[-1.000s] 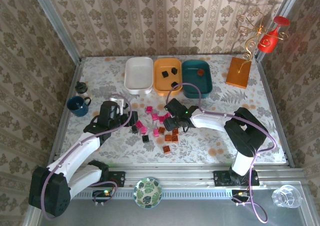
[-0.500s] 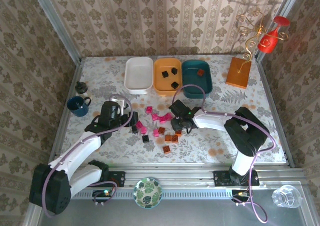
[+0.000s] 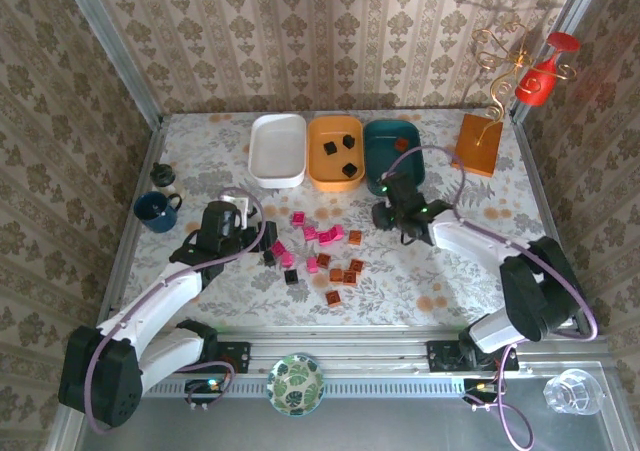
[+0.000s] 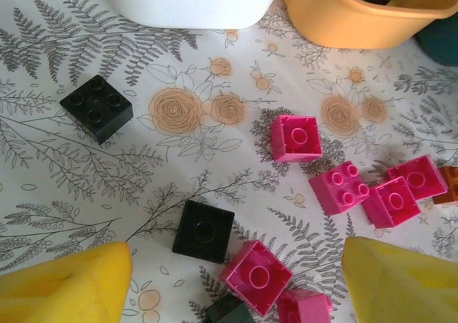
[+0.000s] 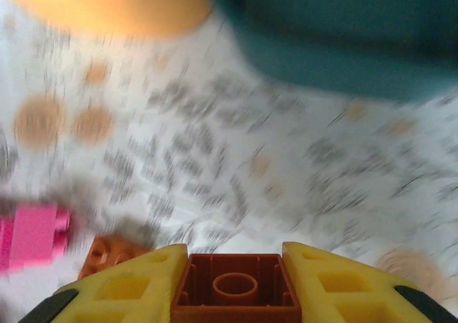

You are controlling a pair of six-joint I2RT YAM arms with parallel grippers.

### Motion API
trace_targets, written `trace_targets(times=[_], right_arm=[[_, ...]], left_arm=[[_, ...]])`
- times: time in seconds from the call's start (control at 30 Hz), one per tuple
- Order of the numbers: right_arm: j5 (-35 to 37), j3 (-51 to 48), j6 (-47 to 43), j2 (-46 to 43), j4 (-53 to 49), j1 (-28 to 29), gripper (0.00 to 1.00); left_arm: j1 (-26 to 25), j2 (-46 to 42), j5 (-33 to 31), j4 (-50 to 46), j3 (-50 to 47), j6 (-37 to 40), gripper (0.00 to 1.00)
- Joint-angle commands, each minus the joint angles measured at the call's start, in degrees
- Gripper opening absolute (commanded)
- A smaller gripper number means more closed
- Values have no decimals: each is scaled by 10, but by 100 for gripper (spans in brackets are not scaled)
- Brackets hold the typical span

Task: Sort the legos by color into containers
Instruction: Pick up the lego from the center of the table, then place the lego in the container.

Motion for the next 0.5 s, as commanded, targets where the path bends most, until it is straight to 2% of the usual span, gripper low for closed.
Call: trace_targets(times=[0.0, 0.1, 0.2, 0.33, 0.4, 0.47], right_arm=[[-11, 40, -1, 5, 57, -50, 37], [-8, 90, 11, 60, 99, -94, 38], [-19, 172, 32, 157, 95, -131, 39], [-42, 300, 43, 276, 75, -145, 41], [-47, 375, 43, 331, 45, -146, 44], [-49, 430, 39, 366, 14, -148, 52]], left_arm=[[1, 6, 20, 15, 4, -18, 78], [-3, 6, 27, 18, 6, -25, 78], [-7, 3, 35, 26, 5, -33, 78], [-17, 5, 47, 32, 13, -36, 78], [-22, 13, 54, 30, 24, -32, 78], [-22, 25, 58, 27, 37, -25, 78]])
